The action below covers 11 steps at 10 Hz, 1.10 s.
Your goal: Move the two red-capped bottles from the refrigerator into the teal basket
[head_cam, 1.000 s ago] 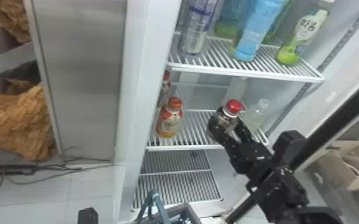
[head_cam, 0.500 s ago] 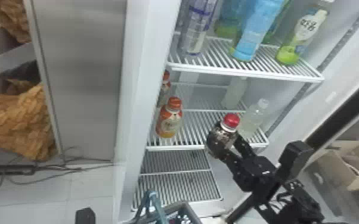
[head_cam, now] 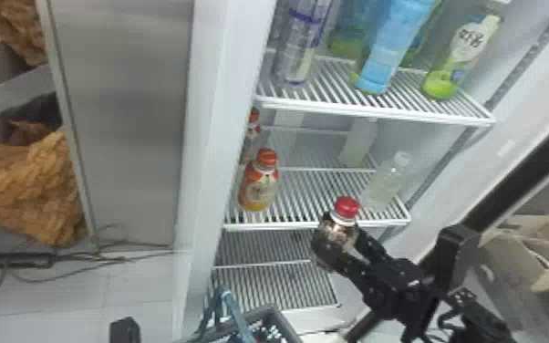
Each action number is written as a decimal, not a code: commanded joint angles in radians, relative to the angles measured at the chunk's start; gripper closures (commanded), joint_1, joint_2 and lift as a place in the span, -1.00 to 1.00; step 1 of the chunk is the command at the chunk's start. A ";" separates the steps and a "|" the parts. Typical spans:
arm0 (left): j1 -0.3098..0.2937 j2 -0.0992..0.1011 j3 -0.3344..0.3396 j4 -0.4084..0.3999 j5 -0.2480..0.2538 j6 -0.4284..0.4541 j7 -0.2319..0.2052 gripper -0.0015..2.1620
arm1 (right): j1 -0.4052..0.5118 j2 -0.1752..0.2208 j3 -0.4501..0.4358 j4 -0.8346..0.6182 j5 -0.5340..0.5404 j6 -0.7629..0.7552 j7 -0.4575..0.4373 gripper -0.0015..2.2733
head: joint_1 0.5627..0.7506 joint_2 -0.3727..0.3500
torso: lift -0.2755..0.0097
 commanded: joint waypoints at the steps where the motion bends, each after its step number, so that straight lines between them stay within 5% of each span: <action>1: 0.000 0.001 0.004 0.000 -0.002 -0.001 0.000 0.01 | 0.026 0.000 -0.011 -0.029 -0.003 0.060 0.011 -0.40 | 0.41 -0.94 | -0.67; 7: 0.000 -0.002 0.012 0.000 -0.012 -0.001 0.003 0.01 | -0.006 -0.014 -0.087 -0.037 -0.003 0.276 0.121 -0.40 | 0.41 -0.94 | -0.67; 11: 0.000 -0.002 0.012 0.000 -0.018 0.003 0.003 0.01 | -0.075 -0.047 -0.025 0.052 -0.011 0.391 0.210 -0.40 | 0.41 -0.94 | -0.67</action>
